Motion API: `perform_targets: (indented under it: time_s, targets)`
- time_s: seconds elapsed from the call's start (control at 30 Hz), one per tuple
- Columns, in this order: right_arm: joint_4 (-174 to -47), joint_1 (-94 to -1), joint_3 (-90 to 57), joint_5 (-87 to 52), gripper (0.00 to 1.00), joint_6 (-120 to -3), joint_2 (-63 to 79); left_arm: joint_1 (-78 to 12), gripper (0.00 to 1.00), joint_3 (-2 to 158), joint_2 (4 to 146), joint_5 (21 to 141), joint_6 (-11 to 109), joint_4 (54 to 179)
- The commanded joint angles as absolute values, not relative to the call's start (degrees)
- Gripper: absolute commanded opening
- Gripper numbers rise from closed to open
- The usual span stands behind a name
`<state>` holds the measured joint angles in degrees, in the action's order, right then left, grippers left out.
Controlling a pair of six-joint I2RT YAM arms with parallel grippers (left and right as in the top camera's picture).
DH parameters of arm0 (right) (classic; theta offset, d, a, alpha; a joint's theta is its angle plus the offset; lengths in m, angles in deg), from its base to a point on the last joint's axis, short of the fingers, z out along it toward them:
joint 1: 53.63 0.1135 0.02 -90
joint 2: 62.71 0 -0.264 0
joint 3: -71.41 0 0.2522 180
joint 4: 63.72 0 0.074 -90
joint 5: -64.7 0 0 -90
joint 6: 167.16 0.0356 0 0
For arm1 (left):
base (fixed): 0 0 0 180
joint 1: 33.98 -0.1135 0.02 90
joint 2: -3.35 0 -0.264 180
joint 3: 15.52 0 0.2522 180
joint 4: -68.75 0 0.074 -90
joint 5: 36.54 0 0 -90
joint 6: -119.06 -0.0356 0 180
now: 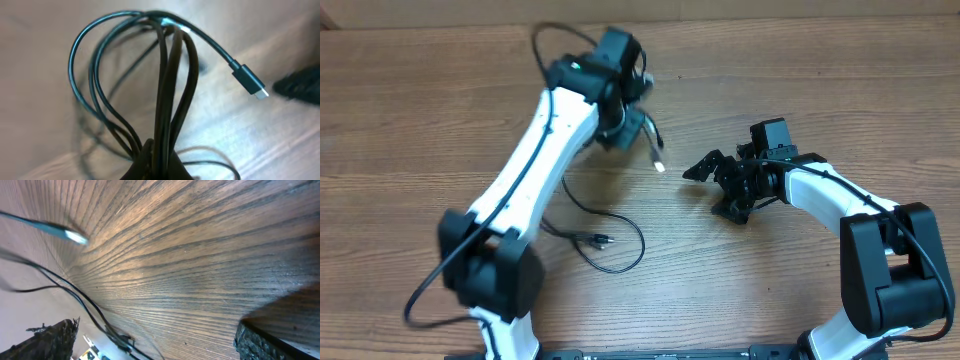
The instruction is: Untangle cables
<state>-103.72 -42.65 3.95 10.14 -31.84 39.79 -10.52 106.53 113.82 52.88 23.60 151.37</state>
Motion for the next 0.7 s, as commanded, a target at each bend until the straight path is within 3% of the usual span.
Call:
perform_targets:
  time_s: [0.0,0.47,0.67]
  targets:
    - [-104.2,-42.5,3.4,6.9,1.00,-32.7,39.5,-10.8,0.04,113.8,106.7,43.8,25.3,151.3]
    - [-104.2,-42.5,3.4,6.9,1.00,-32.7,39.5,-10.8,0.04,118.9,100.7,16.2,32.3,142.3]
    - [-103.7,-42.5,3.3,6.9,1.00,-32.7,39.5,-10.8,0.04,119.0,100.7,31.8,29.5,130.9]
